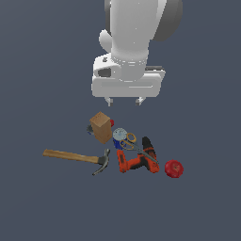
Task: Pick up a designated object from a clutter of objects.
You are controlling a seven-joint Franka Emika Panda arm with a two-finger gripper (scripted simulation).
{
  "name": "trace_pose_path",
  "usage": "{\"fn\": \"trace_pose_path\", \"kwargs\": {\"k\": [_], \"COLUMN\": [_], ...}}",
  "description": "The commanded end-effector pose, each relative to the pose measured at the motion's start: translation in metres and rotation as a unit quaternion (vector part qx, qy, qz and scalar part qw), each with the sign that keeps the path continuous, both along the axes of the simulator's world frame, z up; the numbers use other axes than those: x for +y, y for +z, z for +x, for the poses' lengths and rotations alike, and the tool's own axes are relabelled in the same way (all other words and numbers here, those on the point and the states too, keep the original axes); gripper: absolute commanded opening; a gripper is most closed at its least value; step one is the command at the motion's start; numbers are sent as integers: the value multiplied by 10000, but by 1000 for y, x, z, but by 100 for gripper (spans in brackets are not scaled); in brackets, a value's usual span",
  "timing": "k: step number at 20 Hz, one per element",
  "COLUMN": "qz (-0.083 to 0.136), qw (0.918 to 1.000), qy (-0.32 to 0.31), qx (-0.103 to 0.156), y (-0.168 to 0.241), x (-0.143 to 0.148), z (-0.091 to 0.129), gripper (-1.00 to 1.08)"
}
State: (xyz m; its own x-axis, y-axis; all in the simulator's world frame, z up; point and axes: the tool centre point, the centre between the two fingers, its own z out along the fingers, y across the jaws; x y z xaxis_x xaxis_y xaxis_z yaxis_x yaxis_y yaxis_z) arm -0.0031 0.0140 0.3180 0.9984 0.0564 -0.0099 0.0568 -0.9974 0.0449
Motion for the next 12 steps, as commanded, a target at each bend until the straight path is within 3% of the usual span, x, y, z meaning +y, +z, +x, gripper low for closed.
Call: {"fn": "trace_pose_path", "kwargs": {"k": [1, 12], "qz": [0, -126], "qw": [10000, 9997], "qy": [0, 215], "qx": [0, -8], "y": [0, 9], "x": [0, 4], "z": [0, -4], "gripper": [100, 100]}}
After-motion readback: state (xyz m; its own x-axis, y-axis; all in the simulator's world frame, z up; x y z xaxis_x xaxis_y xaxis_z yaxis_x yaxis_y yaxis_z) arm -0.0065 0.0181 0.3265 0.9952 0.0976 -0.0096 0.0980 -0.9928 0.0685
